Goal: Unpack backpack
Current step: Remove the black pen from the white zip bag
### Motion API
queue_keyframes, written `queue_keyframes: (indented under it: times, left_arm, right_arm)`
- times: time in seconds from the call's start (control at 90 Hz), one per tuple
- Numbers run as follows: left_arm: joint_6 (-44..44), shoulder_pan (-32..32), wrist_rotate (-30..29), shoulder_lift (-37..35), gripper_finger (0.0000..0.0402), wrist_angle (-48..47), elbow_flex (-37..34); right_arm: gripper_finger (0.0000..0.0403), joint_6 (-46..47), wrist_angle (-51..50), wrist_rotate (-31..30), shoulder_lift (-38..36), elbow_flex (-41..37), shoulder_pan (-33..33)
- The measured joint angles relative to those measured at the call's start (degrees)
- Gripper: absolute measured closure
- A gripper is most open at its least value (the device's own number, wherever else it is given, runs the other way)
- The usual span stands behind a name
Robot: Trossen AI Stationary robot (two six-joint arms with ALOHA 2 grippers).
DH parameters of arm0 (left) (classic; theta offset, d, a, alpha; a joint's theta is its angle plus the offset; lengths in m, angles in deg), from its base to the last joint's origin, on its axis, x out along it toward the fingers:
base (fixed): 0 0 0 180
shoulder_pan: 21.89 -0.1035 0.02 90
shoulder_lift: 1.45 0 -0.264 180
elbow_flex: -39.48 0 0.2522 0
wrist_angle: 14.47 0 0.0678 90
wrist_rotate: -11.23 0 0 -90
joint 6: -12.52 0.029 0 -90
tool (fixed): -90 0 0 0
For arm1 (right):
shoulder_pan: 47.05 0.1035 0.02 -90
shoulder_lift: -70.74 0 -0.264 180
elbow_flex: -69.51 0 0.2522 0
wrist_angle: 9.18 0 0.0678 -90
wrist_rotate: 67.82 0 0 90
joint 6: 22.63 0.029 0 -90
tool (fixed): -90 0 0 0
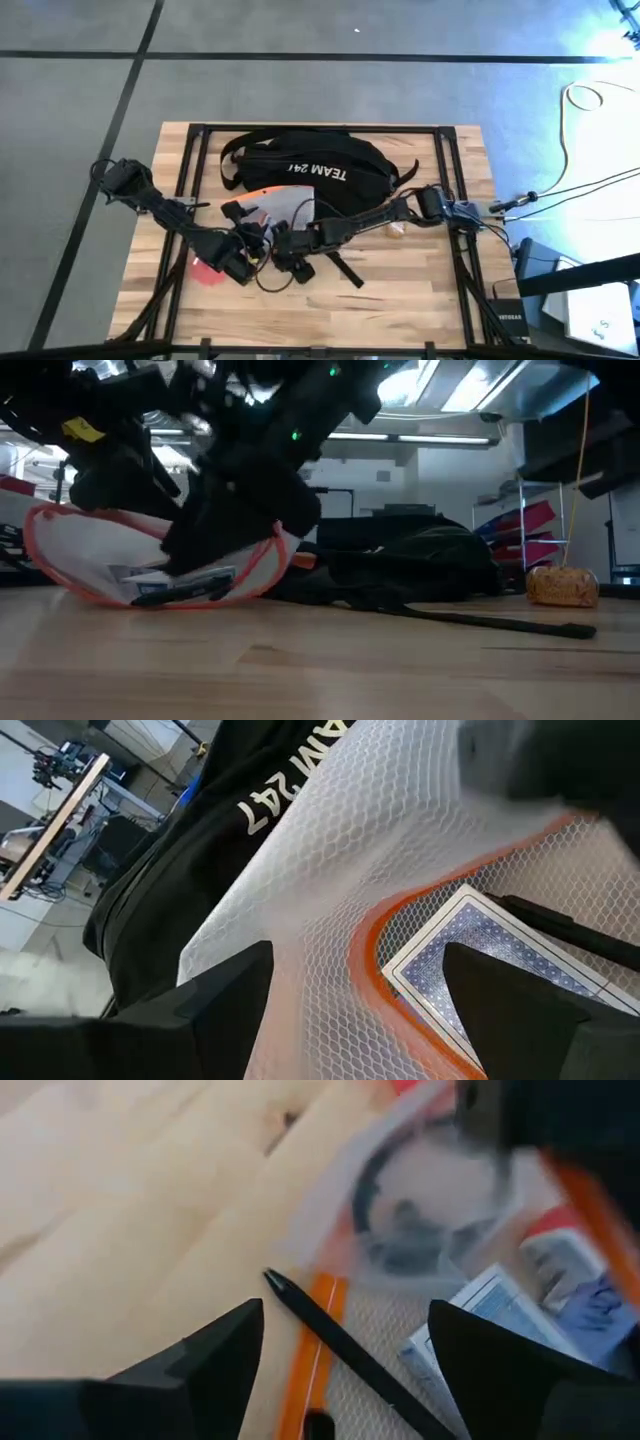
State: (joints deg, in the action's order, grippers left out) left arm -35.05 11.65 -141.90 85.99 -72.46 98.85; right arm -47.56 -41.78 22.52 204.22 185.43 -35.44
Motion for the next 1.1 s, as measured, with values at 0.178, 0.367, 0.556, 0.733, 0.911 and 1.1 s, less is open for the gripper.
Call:
queue_keyframes:
  times: [0.178, 0.367, 0.556, 0.733, 0.911, 1.1]
  left_arm:
    - [0.0, 0.0, 0.0, 0.0, 0.0121, 0.0, 0.0]
    - [0.0, 0.0, 0.0, 0.0, 0.0121, 0.0, 0.0]
    - [0.0, 0.0, 0.0, 0.0, 0.0121, 0.2, 0.0]
    - [0.0, -0.3, 0.0, 0.0, 0.0121, 0.2, 0.0]
    - [0.0, -0.4, 0.0, 0.0, 0.0121, 0.1, 0.0]
    - [0.0, -0.3, 0.0, 0.0, 0.0121, 0.1, 0.0]
  right_arm:
    - [0.0139, -2.3, -1.7, 0.8, 0.8, 0.7, -0.5]
    - [0.0139, -2.7, -2.4, 0.7, 0.8, 0.7, -0.5]
    - [0.0139, -3.8, -3.0, 0.8, 2.1, 0.7, -0.7]
    - [0.0139, -0.5, -3.0, 2.0, 2.8, 0.8, -1.4]
    - [0.0139, 2.5, -3.3, 4.7, 3.2, 0.9, -1.6]
    - [0.0178, 2.6, -3.4, 5.8, 3.3, 0.8, -1.1]
